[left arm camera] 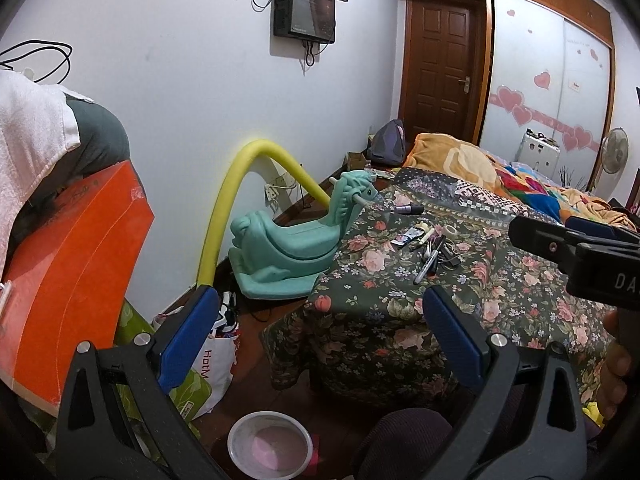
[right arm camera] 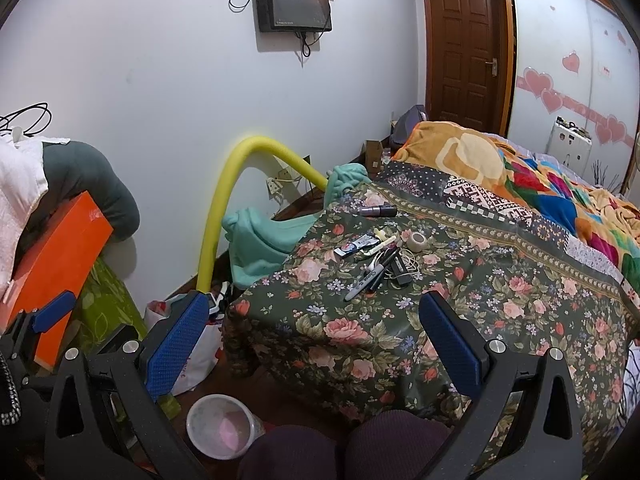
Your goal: Collect trash
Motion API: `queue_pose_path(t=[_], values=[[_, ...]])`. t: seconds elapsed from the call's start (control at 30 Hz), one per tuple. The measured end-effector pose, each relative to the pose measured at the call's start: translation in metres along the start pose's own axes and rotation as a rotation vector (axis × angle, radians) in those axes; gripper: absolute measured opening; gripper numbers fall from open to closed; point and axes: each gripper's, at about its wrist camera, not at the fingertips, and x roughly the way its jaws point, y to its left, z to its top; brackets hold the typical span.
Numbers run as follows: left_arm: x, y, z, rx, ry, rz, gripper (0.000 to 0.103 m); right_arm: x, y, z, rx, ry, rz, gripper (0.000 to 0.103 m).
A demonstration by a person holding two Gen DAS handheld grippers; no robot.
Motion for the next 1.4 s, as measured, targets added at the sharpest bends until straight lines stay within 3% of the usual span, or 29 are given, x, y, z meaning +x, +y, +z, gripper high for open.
queue_pose_path(t=[1.4], values=[[0.0015,-0.0005,0.0027,0.013,0.006,0.008,0.102,-0.0031,-0.0031,0.0031,-0.002,0.0,0.004,0.103]])
